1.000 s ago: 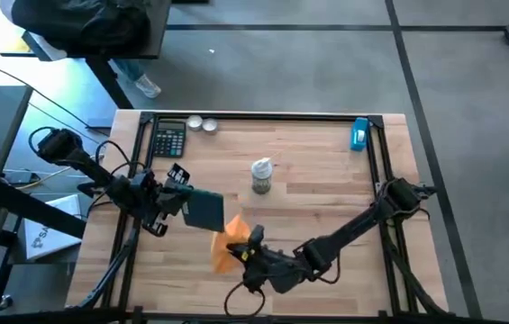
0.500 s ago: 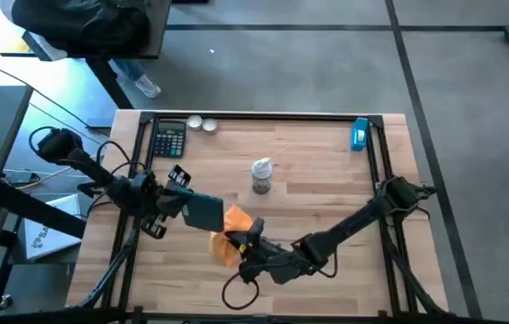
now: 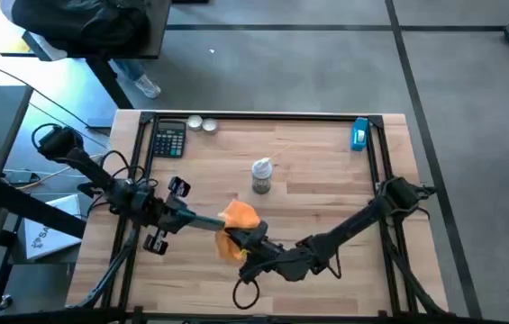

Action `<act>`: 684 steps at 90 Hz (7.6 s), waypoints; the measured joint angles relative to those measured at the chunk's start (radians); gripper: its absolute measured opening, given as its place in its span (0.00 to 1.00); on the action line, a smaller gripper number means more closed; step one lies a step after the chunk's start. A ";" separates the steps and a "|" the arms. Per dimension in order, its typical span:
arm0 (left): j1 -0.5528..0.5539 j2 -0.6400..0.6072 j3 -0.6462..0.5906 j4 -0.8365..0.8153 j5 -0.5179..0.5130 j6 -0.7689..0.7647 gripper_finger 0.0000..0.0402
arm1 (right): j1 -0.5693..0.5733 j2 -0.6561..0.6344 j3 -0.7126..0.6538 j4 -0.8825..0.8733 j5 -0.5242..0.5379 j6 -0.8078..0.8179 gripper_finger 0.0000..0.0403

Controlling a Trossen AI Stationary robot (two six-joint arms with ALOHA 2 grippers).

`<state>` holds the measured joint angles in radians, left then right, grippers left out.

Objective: Apply microfiber cloth
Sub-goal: Wipe the back of the blue tablet using the orange microfiber cloth, then wipe the front of the blue tablet using the orange microfiber cloth

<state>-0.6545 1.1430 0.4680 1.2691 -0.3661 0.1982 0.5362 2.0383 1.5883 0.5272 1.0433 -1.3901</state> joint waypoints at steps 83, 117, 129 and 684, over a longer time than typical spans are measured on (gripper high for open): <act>0.034 0.119 -0.217 -0.175 -0.100 0.063 0.04 | 0.038 -0.051 0.001 -0.051 0.113 0.122 0.00; 0.019 0.316 -0.176 -0.213 -0.070 0.412 0.04 | 0.031 -0.075 0.001 -0.557 0.037 0.756 0.00; 0.025 0.431 -0.080 -0.302 -0.110 0.470 0.04 | 0.001 -0.083 0.001 -0.758 -0.143 1.075 0.00; -0.144 0.463 -0.143 -0.832 -0.205 -0.836 0.28 | -0.248 0.309 0.001 -0.430 -0.942 1.382 0.00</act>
<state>-0.7985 1.6062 0.3252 0.4371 -0.5708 -0.6375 0.2877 2.3475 1.5894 0.0976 0.1014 -0.0082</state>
